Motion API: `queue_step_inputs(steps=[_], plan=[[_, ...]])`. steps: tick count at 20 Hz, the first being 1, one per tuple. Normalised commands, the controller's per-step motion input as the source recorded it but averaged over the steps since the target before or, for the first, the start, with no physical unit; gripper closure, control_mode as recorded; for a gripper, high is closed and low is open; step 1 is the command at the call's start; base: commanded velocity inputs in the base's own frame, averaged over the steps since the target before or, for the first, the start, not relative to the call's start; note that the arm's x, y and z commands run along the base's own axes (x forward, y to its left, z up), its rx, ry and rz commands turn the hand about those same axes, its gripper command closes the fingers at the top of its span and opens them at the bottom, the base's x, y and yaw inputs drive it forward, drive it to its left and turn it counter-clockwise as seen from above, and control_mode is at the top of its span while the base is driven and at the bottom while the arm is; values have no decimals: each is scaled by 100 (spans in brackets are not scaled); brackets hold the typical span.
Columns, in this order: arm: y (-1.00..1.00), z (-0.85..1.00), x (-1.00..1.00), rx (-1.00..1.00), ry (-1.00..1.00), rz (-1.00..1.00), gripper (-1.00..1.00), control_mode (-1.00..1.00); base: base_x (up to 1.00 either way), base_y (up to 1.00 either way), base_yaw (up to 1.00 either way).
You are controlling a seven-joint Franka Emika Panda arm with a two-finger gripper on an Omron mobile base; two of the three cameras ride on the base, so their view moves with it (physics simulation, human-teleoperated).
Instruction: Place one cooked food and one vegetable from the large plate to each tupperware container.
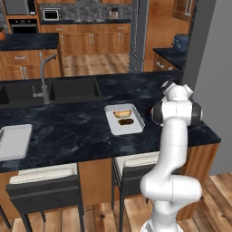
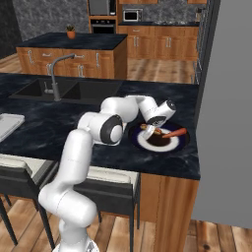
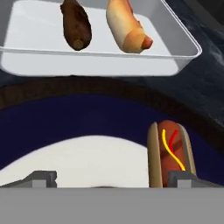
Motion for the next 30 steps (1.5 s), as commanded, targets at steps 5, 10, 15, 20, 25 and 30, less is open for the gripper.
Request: queue_step_inputs(steps=[5,10,15,20,25,30], plan=[[0,-22,36,0,-1,0,-100,-100,0,0,0],[0,-33,41,0,0,0,-100,-100,0,0,0],[0,-7,46,0,0,0,-100,-100,0,0,0],[1,-89,-6,-10,0,0,100,-100,0,0,0],[7,-100,-74,-27,8,-1,100,-100,0,0,0],[4,-54,-91,-15,12,-7,100,-100,0,0,0]])
